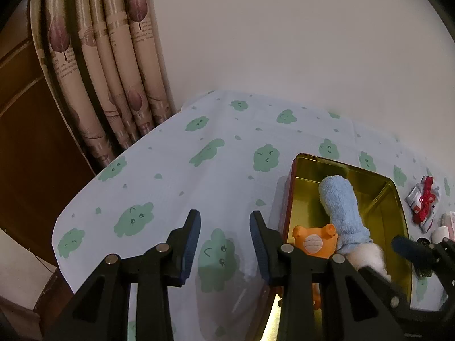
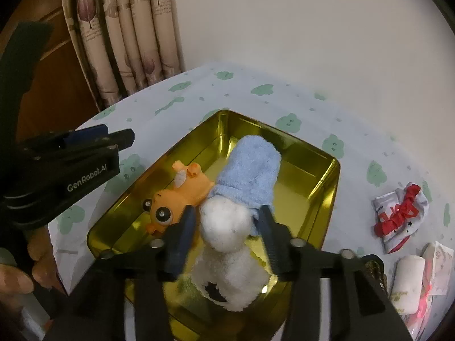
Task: Organize soft objects
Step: 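Carry the white fluffy ball into the gold tin and open the right gripper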
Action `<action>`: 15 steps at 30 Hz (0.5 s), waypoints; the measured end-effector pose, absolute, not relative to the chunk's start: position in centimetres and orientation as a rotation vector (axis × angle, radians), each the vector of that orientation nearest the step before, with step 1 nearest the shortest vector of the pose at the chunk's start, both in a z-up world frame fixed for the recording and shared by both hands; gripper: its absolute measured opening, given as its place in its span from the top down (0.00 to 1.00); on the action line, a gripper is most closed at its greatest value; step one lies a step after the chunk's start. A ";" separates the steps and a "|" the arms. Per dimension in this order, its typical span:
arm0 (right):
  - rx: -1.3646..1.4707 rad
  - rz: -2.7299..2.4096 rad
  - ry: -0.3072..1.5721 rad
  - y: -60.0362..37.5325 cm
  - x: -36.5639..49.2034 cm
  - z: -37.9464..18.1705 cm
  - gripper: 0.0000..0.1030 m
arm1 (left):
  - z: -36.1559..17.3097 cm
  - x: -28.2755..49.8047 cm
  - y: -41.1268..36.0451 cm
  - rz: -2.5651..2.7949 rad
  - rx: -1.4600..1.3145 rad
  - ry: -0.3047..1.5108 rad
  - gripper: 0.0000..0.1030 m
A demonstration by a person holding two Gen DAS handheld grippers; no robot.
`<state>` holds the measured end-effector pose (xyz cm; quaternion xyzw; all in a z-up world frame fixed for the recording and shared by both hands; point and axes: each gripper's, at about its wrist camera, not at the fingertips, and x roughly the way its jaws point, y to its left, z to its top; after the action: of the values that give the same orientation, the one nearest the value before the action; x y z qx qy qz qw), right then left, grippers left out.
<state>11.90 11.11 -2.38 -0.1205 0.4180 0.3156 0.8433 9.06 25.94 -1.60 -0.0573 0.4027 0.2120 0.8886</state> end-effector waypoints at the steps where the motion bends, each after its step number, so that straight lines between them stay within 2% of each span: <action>1: -0.249 0.670 0.876 11.0 11.8 -2.3 0.42 | -1.5 9.0 26.0 0.443 -0.121 0.834 0.64; 15: -0.172 0.618 0.839 6.4 10.5 -0.1 0.40 | -1.6 9.2 25.4 0.428 -0.106 0.840 0.65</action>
<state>10.46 6.39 -0.06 -0.0820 0.4002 0.2947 0.8639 9.17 25.36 -1.65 -0.0509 0.4043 0.2063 0.8896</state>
